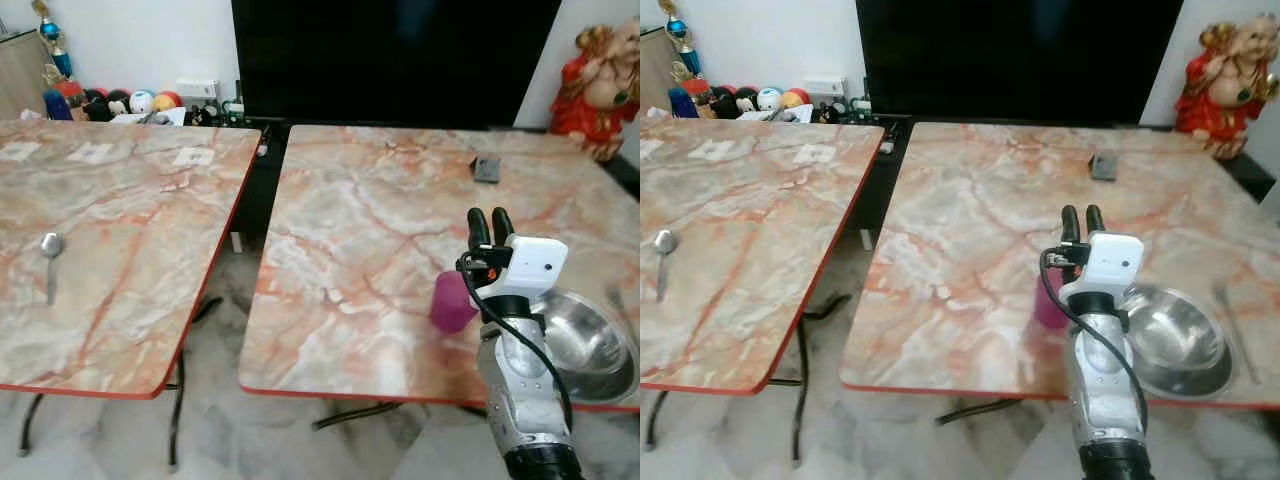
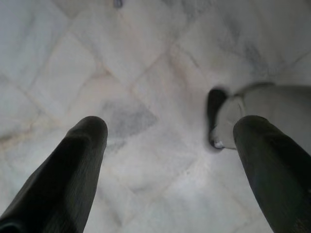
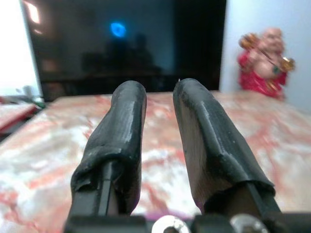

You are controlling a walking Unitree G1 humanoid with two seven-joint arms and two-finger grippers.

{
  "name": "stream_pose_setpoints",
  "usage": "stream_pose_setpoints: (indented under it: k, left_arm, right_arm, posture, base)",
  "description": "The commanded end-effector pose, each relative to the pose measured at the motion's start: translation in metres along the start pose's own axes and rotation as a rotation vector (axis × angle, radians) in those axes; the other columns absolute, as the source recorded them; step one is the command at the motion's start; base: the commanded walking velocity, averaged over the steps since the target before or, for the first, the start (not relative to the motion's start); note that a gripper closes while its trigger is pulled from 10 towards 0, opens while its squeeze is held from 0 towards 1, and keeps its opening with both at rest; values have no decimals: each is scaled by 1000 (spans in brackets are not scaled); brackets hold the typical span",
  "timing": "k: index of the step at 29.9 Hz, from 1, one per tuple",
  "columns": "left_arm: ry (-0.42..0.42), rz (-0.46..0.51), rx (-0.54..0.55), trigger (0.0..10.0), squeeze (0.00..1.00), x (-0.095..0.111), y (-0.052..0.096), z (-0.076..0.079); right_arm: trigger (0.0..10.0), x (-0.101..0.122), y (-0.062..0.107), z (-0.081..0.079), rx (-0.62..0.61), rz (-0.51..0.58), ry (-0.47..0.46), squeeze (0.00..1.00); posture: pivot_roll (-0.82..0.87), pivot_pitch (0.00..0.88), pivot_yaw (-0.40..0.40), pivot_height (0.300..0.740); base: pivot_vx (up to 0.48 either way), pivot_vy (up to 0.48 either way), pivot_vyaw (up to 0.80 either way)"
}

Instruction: Setting the table

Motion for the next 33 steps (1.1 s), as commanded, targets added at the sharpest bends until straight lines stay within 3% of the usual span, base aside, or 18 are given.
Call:
stream_pose_setpoints:
  k: [1,19,33]
  left_arm:
    - [-6,-6,18,10000,0,0,0,-6]
    - [2,3,22,10000,0,3,0,-6]
    - [6,14,21,10000,0,8,-1,-6]
  right_arm:
    - [10000,10,-5,-4,8,37,-8,0]
    - [10000,5,-3,-22,47,10,-36,0]
    - [10000,1,-4,-26,57,-10,-44,0]
  posture:
    - [-1,49,-19,740]
    - [11,77,-18,740]
    - [15,91,-20,740]
  base:
    - [0,480,0]
    - [0,480,0]
    - [0,480,0]
Point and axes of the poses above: a point about 5 cm out from each wrist's last joint towards the gripper, its own y axis pointing back from the gripper into the wrist, its own x axis along the axis of the wrist's last joint, z = x × y, the point moved 2 cm from there along -y, pointing out of the wrist towards the gripper, and after that the axes turned 8 degrees about y, right-handed, at the moved point
